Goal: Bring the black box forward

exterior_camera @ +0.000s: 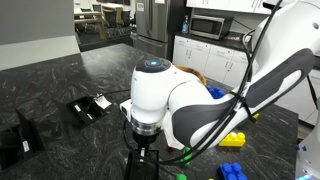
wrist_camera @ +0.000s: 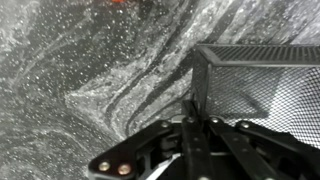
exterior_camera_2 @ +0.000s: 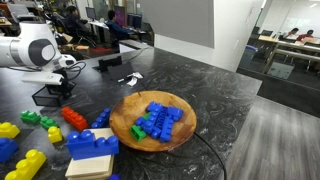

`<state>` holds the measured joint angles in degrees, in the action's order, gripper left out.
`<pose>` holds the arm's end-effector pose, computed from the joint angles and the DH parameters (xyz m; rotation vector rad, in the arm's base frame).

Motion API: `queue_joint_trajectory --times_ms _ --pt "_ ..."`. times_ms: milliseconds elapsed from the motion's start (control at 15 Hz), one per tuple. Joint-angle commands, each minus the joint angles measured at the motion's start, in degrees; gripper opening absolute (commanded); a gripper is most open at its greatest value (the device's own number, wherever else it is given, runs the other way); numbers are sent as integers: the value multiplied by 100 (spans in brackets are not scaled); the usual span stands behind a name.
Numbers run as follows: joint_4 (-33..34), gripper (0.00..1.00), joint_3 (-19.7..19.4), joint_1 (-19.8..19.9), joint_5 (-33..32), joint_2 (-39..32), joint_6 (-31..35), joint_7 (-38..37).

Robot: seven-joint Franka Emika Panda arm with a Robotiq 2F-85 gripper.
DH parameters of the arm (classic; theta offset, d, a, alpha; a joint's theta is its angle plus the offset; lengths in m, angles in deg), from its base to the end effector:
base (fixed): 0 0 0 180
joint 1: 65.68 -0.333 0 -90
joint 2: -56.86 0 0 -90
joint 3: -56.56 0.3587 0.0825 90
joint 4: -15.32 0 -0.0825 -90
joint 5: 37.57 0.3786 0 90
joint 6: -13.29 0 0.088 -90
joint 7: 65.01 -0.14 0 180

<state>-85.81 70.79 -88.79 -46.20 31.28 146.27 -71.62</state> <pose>0.5585 0.3969 0.3391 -2.9602 -0.9193 -0.1880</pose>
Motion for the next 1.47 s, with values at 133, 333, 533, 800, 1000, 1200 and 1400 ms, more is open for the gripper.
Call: queue_joint_trajectory --times_ms 133,333,533,800,1000,1200,1400 --pt "-316 1 438 166 212 476 42 1467" --pt "-576 1 572 213 323 806 88 1946" --pt "-971 1 610 254 468 1183 79 2145" --pt "-1752 1 612 316 753 1810 136 2247" --pt "-2408 1 565 338 987 2373 258 2172" --pt "-3042 1 497 353 1236 2978 385 2098" --pt "-3676 1 391 326 1515 3581 486 1948"
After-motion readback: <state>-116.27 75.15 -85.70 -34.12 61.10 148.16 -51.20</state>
